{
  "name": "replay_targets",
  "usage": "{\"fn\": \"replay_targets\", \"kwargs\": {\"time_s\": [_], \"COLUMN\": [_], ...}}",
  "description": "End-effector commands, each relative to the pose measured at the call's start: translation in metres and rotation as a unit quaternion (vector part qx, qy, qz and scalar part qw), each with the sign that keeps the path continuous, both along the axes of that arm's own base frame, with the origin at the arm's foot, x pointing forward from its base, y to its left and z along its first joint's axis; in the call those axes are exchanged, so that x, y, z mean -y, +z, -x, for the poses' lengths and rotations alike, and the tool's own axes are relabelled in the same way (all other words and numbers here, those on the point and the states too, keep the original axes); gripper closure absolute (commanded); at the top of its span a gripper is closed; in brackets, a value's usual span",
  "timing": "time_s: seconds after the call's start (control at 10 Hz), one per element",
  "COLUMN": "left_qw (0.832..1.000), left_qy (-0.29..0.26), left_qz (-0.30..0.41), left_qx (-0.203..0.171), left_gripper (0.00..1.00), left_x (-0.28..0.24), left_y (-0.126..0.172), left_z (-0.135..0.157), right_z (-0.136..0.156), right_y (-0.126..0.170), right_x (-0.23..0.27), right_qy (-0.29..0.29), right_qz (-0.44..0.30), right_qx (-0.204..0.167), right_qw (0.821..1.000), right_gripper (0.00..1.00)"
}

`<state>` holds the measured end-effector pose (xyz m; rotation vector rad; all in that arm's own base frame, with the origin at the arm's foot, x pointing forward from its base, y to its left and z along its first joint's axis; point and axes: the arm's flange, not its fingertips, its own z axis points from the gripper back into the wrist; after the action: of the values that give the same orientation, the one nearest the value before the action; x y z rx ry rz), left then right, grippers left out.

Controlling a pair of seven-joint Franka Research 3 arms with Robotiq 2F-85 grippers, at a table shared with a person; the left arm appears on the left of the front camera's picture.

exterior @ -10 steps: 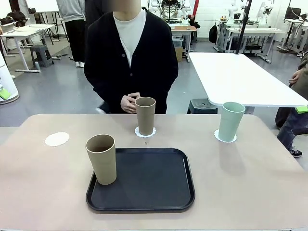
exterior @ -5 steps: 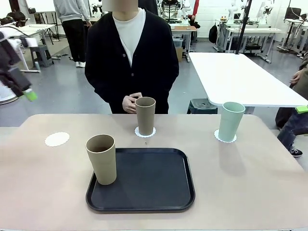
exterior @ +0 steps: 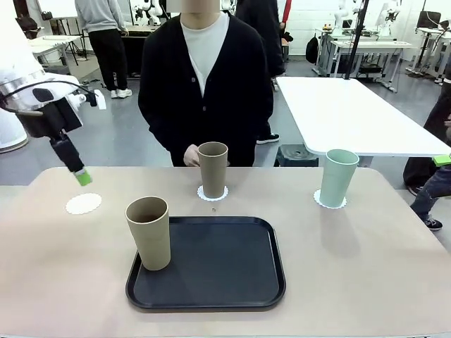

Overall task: Place coasters on the table and set cups on them.
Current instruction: Take one Reusable plastic cup from the Flat Tray and place it on a coaster set by the human.

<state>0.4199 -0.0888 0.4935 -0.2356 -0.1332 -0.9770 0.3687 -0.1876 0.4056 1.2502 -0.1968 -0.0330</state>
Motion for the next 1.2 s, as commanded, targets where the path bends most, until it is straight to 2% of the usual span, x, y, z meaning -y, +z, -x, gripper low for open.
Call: {"fn": "replay_targets", "kwargs": {"time_s": [0.0,0.1,0.6,0.7,0.9,1.0,1.1], "left_qw": [0.999,1.000,1.000,0.995,0.978,0.967,0.955], "left_qy": [-0.036,0.000,-0.010,-0.075,-0.087,-0.093,-0.096], "left_qz": [0.010,0.000,0.000,0.071,0.189,0.235,0.277], "left_qx": [-0.008,0.000,-0.004,0.016,0.021,0.036,0.033], "left_gripper": [0.00,0.00,0.00,0.00,0.00,0.00,0.00], "left_x": [-0.007,0.000,0.000,-0.006,-0.017,-0.032,-0.048], "left_y": [0.009,0.000,-0.001,-0.011,-0.026,-0.031,-0.039], "left_z": [0.020,0.000,0.004,0.004,-0.011,-0.016,-0.020], "right_z": [0.001,0.001,0.001,0.001,0.001,0.001,0.001], "right_y": [0.001,0.001,0.001,0.001,0.001,0.001,0.001], "right_x": [0.000,0.000,0.000,0.000,0.000,0.000,0.000], "right_qy": [0.003,0.003,0.003,0.003,0.003,0.003,0.003], "right_qz": [0.003,0.003,0.003,0.003,0.003,0.003,0.003], "right_qx": [0.000,0.000,0.000,0.000,0.000,0.000,0.000], "right_qw": [1.000,1.000,1.000,1.000,1.000,1.000,1.000], "right_gripper": [0.00,0.00,0.00,0.00,0.00,0.00,0.00]}}
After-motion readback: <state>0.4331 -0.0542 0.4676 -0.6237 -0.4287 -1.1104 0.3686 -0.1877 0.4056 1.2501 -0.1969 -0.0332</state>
